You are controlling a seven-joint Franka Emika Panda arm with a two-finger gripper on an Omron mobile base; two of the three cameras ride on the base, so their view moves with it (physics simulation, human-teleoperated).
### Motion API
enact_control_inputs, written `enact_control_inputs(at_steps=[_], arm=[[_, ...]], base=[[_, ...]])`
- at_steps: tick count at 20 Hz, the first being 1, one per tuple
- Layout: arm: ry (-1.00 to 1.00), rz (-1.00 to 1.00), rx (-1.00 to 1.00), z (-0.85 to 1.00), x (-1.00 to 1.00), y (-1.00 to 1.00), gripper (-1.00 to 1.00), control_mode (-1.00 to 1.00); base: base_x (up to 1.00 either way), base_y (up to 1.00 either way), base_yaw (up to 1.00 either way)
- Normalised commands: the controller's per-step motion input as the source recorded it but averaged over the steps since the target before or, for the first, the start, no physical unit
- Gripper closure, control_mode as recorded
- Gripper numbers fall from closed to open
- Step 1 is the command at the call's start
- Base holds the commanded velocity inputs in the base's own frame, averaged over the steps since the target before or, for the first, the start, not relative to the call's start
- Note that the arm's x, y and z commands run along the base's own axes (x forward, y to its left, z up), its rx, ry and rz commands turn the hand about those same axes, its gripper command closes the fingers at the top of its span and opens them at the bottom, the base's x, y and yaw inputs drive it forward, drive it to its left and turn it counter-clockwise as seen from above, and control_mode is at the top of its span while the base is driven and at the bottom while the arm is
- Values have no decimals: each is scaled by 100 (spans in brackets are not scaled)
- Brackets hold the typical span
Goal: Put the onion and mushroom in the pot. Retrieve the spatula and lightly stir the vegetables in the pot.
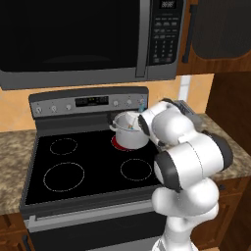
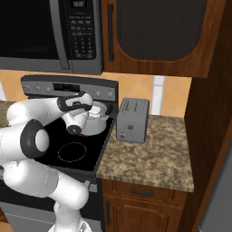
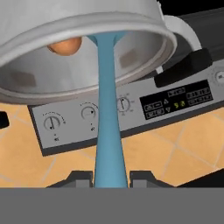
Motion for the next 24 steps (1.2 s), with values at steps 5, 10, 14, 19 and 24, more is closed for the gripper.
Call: enact_control_inputs(at_steps=[5, 10, 14, 19, 24], arm=[[-6, 0, -5, -12, 31, 0, 100, -100], [-31, 0, -11, 9, 26, 0, 100, -100], [-15, 0, 0, 0, -5, 2, 100, -100], [-1, -8, 0, -25, 17, 0, 100, -100], [21, -18, 0, -30, 5, 13, 100, -100]], base=[[0, 0, 0], [0, 0, 0], [0, 0, 0], [0, 0, 0], [0, 0, 0]])
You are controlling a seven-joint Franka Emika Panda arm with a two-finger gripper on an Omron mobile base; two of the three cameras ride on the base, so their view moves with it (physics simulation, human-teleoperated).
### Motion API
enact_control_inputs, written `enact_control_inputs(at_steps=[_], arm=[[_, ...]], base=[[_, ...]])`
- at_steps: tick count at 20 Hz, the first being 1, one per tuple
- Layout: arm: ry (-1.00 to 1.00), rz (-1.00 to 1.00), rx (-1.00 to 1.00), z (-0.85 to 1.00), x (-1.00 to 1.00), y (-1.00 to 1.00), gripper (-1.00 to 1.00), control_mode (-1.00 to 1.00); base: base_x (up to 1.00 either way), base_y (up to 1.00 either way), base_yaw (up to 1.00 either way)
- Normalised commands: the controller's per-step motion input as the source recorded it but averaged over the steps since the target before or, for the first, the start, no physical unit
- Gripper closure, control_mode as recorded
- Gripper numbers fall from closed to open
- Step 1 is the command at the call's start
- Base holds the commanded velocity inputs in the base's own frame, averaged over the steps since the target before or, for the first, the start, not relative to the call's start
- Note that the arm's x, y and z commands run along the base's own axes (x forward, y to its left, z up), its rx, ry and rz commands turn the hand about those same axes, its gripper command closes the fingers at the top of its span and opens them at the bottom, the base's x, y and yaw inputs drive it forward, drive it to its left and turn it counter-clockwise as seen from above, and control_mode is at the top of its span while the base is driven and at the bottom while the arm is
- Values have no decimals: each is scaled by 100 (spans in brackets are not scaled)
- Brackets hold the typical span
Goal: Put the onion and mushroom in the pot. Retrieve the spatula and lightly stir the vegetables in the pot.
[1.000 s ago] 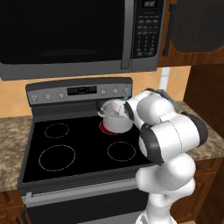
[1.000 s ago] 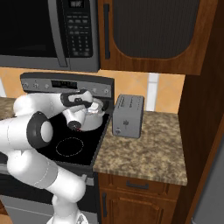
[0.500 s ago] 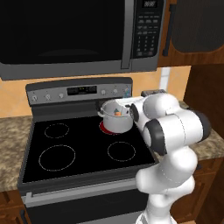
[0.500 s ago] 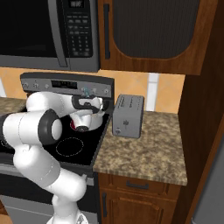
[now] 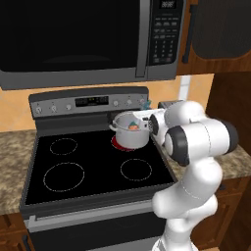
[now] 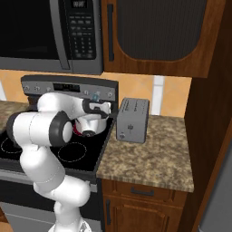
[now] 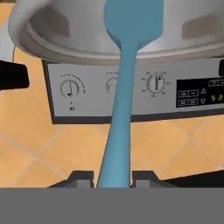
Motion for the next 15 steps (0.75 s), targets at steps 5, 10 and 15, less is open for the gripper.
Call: enact_control_inputs(at_steps=[5, 10, 15], arm=[[47, -20, 1, 0, -17, 55, 100, -100], [18, -30, 5, 68, -1, 23, 100, -100], [0, -27, 7, 1, 26, 19, 100, -100]], base=[[0, 0, 0], [0, 0, 0], [0, 0, 0]])
